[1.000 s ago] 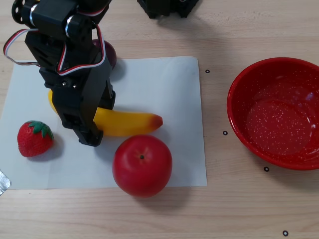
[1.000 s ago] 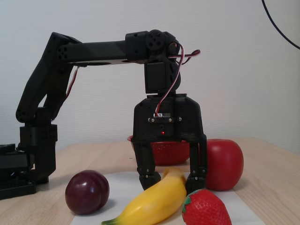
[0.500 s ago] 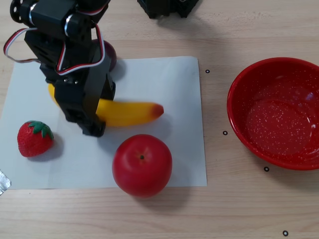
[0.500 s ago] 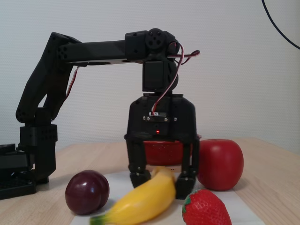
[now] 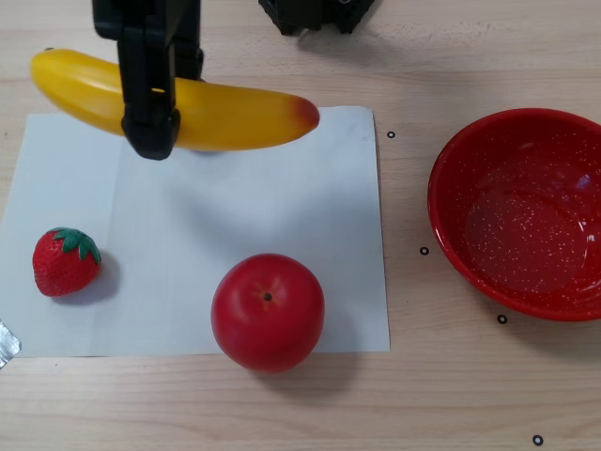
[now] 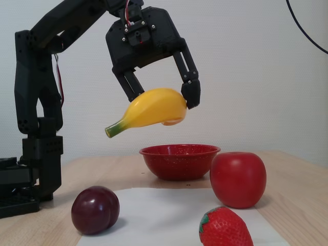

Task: Grasp the banana and put it in the red bowl.

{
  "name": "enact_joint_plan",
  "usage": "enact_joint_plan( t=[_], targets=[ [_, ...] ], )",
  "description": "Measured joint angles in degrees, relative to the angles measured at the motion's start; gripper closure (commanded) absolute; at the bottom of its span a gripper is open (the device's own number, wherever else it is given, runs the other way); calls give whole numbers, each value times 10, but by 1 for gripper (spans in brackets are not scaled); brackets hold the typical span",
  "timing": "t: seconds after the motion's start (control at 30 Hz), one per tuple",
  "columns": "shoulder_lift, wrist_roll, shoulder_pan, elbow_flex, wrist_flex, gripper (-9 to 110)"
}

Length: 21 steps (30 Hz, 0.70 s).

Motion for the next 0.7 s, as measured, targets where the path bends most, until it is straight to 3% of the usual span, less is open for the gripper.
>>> enact_joint_plan(
  t=[0.43,0.7],
  targets=[
    [98,-18,127,-1,0,101],
    [99,-63,258,-33,-14,101]
  ],
)
